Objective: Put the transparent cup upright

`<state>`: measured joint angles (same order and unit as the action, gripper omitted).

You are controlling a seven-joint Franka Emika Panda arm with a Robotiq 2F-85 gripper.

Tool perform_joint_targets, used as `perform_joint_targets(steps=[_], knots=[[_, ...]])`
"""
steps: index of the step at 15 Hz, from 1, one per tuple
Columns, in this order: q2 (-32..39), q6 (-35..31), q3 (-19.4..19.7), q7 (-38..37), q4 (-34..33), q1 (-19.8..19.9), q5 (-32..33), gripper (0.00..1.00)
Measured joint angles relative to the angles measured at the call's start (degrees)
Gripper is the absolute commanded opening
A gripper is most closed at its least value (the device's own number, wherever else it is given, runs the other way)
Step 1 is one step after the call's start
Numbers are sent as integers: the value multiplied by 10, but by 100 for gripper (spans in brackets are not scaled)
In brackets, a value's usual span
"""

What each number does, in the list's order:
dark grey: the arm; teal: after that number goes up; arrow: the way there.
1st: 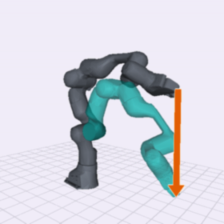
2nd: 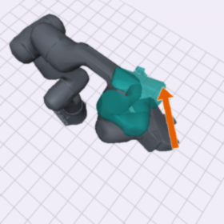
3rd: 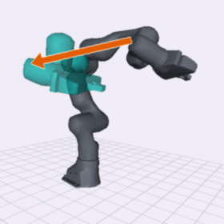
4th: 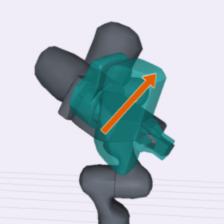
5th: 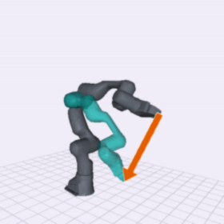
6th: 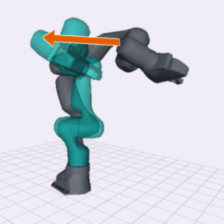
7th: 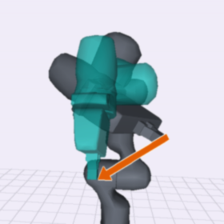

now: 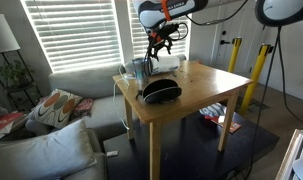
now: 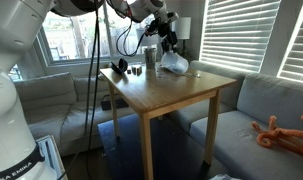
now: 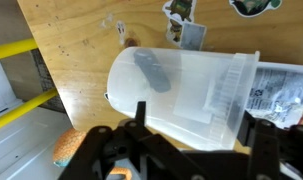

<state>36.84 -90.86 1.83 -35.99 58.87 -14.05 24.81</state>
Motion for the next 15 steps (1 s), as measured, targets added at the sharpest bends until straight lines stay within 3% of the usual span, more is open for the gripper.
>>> perform_joint_targets(steps=[2,4,7,12,15], knots=[[1,1,0,1,0,-1,11,36],[2,2,0,3,0,-4,16,29],[3,10,0,7,-1,-7,37,5],[2,18,1,11,-17,-11,66,0],[1,19,4,11,-24,-6,66,2]])
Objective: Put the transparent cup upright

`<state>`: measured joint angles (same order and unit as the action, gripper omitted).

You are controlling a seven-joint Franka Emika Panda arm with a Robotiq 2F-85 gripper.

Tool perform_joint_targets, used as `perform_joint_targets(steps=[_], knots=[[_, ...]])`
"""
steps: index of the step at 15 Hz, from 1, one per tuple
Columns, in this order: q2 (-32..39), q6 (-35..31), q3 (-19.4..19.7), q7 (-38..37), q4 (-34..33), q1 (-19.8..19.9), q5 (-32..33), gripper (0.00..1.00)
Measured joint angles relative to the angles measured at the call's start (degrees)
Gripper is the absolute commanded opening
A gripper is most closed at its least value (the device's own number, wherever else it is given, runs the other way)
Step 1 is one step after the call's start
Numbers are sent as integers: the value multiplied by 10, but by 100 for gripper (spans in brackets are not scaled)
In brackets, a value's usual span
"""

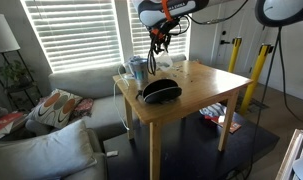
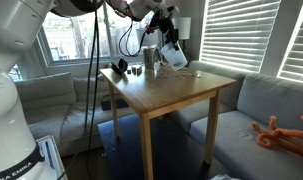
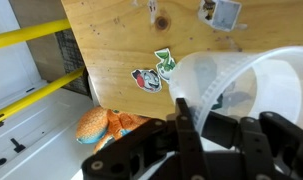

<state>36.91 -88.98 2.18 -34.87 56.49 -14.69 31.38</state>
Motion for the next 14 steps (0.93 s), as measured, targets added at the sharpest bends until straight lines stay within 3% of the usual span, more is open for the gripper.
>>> perform_joint_targets(steps=[10,14], knots=[[-14,0,-1,-2,6,53,-65,1],[-56,-19,-4,-6,44,78,-112,1]])
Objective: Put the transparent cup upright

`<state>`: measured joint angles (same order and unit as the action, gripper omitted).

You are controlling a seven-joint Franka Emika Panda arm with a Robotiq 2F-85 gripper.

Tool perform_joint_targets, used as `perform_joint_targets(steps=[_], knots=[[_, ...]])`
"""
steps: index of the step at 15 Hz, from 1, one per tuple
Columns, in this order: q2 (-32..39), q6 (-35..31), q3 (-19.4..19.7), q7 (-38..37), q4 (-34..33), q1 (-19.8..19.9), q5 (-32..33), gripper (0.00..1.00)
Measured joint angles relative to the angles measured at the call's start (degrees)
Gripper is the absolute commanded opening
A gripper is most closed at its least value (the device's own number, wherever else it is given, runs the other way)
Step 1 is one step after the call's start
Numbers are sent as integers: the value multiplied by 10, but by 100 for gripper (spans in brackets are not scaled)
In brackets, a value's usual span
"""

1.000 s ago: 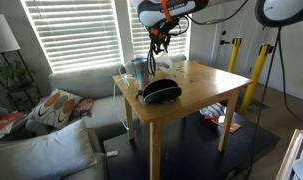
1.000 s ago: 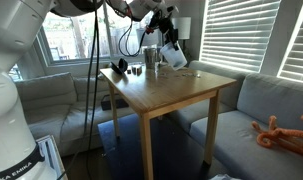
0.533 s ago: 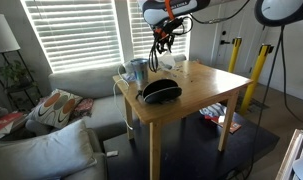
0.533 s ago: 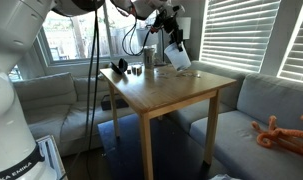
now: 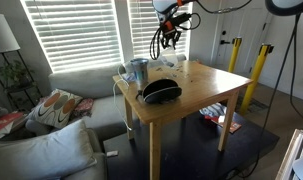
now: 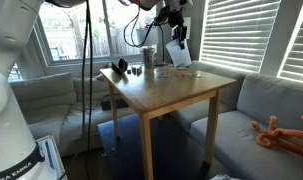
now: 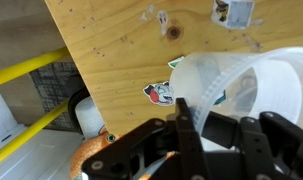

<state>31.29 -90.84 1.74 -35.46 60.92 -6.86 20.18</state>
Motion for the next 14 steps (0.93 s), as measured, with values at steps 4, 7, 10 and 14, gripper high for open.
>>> perform_joint_targets(steps=[4,7,10,14], knots=[[-81,-52,1,-16,93,43,-67,1],[-140,-93,5,-24,172,86,-129,1],[-193,-140,18,-25,256,121,-185,1],[-254,-191,57,-28,373,148,-245,1]])
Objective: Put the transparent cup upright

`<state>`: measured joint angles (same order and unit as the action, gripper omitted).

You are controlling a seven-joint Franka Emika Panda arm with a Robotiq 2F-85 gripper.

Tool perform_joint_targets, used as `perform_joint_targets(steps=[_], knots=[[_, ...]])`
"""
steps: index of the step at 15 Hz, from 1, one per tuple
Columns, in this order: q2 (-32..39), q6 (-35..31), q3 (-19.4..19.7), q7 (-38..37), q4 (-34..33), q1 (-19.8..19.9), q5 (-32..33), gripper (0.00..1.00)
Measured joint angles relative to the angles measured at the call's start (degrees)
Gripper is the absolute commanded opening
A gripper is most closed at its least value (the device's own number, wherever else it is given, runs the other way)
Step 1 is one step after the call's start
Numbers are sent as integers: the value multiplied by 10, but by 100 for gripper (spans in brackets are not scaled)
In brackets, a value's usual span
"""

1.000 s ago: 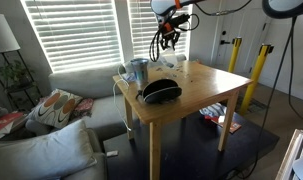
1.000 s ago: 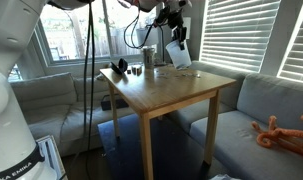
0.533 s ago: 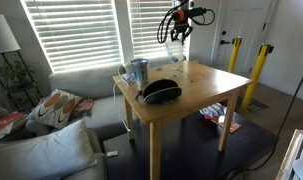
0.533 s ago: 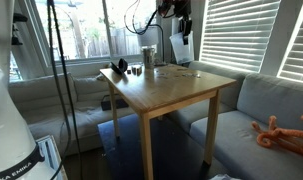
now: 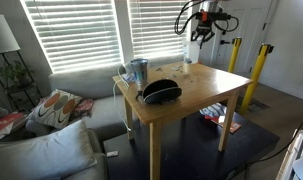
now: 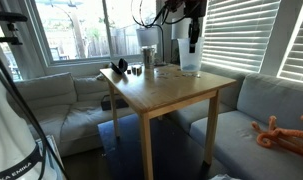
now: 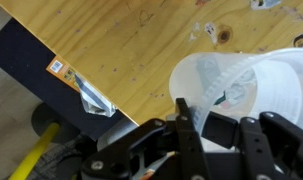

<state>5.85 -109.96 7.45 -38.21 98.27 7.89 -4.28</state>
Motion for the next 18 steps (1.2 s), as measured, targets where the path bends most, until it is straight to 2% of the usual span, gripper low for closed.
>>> perform_joint_targets(steps=[5,10,11,12,18], knots=[[-45,-80,35,-4,130,27,-54,1],[-55,-119,48,-4,154,34,-82,1],[-55,-120,48,-4,154,34,-82,10],[-55,-120,47,-4,153,34,-82,29],[-54,-137,36,-3,147,24,-61,70]])
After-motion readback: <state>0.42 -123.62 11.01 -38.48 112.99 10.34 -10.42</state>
